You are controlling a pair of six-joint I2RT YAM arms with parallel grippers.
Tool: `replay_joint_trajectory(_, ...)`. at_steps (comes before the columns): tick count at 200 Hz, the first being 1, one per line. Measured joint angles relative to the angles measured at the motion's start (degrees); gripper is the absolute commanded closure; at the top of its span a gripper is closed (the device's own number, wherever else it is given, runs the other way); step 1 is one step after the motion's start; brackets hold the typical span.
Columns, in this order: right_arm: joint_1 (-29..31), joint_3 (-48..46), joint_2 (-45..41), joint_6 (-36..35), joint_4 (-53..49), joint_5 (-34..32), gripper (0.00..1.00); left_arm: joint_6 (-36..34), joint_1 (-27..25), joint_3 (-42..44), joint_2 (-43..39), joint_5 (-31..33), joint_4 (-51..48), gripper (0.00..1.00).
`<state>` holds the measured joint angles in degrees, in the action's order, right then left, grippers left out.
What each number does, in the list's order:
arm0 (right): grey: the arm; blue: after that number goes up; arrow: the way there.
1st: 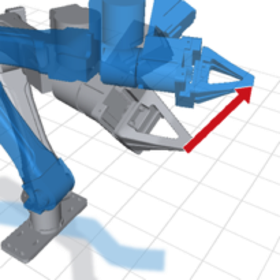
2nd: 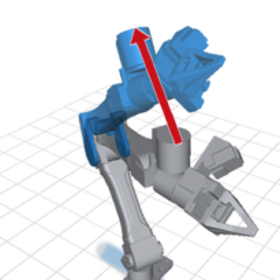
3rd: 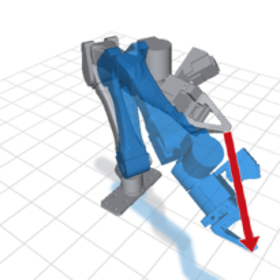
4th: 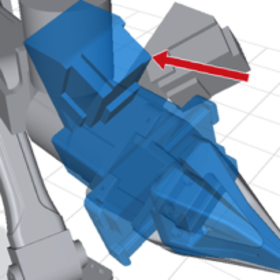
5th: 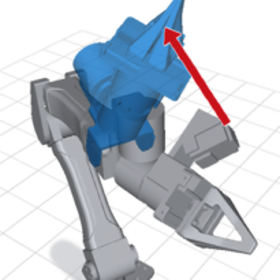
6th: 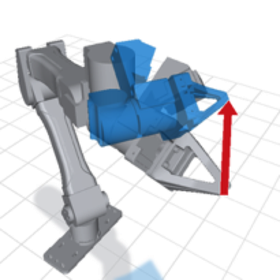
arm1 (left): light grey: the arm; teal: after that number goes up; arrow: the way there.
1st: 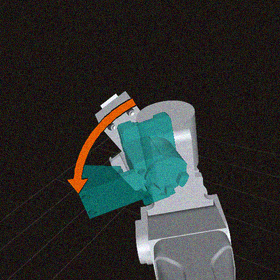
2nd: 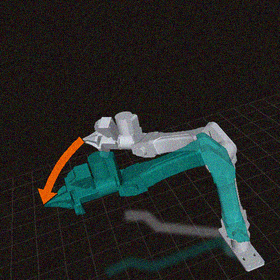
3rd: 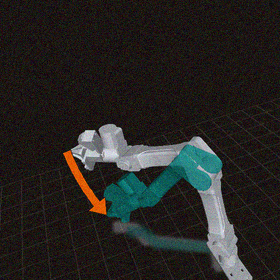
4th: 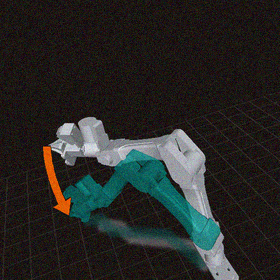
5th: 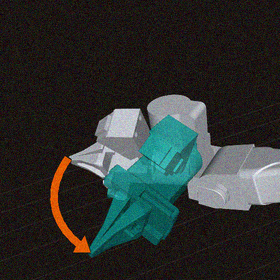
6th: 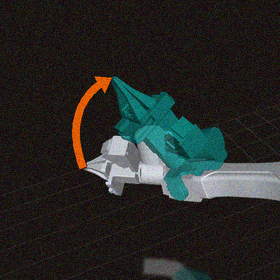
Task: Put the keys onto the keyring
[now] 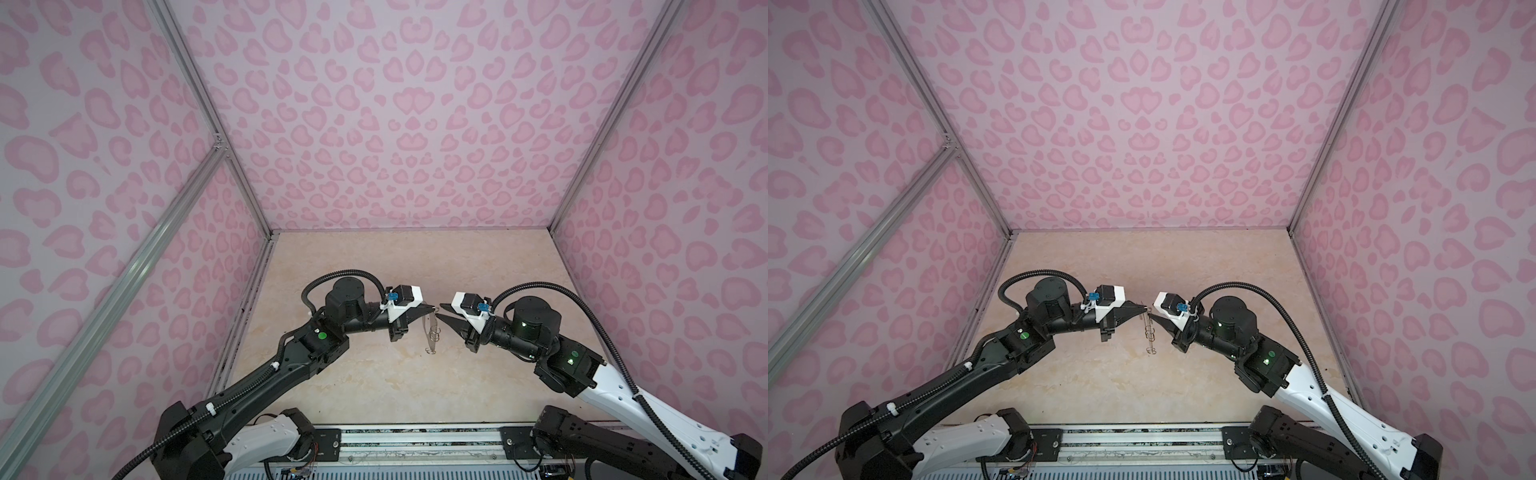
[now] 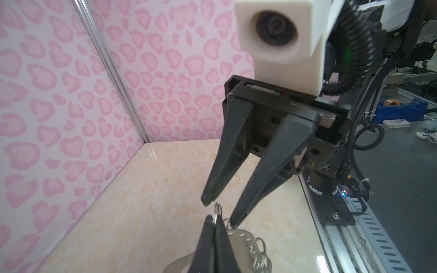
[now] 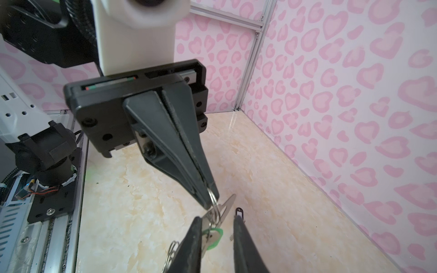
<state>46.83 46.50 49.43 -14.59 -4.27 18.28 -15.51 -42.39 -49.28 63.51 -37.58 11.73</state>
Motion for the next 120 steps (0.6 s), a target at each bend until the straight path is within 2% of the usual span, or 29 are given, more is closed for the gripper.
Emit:
replay_joint_trajectory(35,0.0,0.0,0.7,0.0,0.4,0.5,0.82,0.0,0.0,0.2,-0.1,-0.5,0.0,0.97)
replay_joint_trajectory(89,-0.1,0.0,1.0,0.4,0.3,1.4,1.00,-1.3,0.1,0.2,-0.1,-0.6,0.0,0.97)
replay_joint_trajectory(120,0.0,0.0,0.9,0.0,-0.5,1.7,1.00,-2.7,0.1,-0.7,0.1,-0.3,-2.8,0.78)
